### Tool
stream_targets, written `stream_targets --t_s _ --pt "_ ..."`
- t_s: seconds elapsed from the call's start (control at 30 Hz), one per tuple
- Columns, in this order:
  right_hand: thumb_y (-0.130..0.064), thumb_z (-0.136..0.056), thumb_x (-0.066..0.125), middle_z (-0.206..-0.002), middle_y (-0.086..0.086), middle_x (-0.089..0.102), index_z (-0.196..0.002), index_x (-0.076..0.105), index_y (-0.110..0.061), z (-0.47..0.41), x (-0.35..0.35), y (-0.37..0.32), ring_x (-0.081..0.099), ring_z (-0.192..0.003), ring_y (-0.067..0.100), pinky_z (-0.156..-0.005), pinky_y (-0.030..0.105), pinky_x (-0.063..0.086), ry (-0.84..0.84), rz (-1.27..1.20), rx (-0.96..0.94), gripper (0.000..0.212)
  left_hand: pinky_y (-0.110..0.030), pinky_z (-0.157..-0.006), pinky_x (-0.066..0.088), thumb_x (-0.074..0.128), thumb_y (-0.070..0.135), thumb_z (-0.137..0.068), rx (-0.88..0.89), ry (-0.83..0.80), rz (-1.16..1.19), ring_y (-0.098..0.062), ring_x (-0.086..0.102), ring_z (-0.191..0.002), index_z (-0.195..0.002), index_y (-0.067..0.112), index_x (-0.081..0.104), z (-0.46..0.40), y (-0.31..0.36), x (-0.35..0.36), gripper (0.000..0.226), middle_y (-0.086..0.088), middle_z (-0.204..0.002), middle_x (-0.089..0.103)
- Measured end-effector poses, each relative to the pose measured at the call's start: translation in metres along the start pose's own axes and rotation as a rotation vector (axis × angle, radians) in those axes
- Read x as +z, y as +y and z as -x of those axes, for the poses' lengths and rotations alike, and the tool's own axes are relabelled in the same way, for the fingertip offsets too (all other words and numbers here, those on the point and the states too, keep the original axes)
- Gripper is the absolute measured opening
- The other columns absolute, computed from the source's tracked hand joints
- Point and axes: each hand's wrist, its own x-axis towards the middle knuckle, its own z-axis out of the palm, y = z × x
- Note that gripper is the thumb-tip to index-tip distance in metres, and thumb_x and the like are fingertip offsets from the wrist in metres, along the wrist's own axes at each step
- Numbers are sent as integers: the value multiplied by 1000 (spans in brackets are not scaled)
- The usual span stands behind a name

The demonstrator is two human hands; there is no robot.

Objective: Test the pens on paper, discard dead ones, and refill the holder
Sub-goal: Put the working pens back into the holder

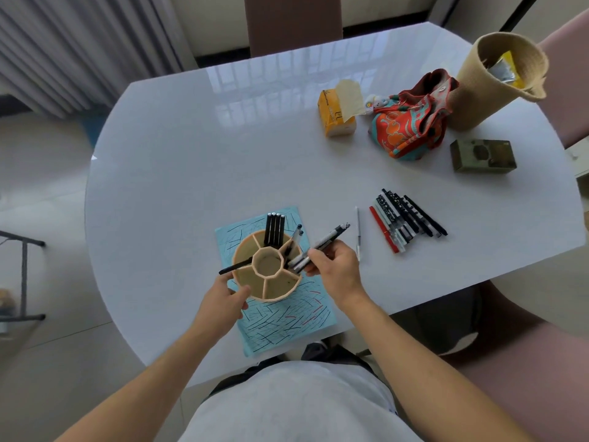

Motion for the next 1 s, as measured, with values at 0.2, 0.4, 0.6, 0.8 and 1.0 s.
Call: stream_targets --t_s 0.2,0.4,0.6,0.8,1.0 --pt "-12 -85 70 -74 10 74 -83 69 -17 14 3 -5 73 -64 24 -61 36 62 -103 70 -61 5 -33 -64 57 60 38 -97 14 0 -5 -19 70 -76 -140 21 44 1 -3 0 48 -5 -85 72" --pt "-27 -86 69 -77 4 77 -83 74 -21 27 -5 9 76 -71 23 -70 46 65 -62 123 -79 9 -42 -73 59 63 41 -95 18 -17 40 -23 69 -75 -136 21 46 6 -5 3 49 -9 -84 72" --pt "-28 -86 73 -83 -6 76 -86 72 -28 36 12 18 74 -77 14 -70 35 64 -30 231 -171 1 -49 -78 60 63 39 -95 4 -32 18 -25 70 -77 -138 19 46 4 -6 5 51 -9 -84 73" --pt "-28 -85 74 -94 -3 69 -99 72 -21 43 10 26 68 -81 11 -72 24 60 -33 347 -253 16 -50 -76 61 63 38 -95 -9 -17 2 -25 71 -77 -137 19 45 -1 -7 5 50 -8 -83 73" --pt "-38 -90 69 -90 -6 70 -96 70 -29 13 -45 18 67 -77 6 -65 17 53 179 376 -188 11 -48 -74 60 61 35 -97 5 2 24 -27 70 -74 -133 22 47 -4 -10 7 41 -6 -79 74"
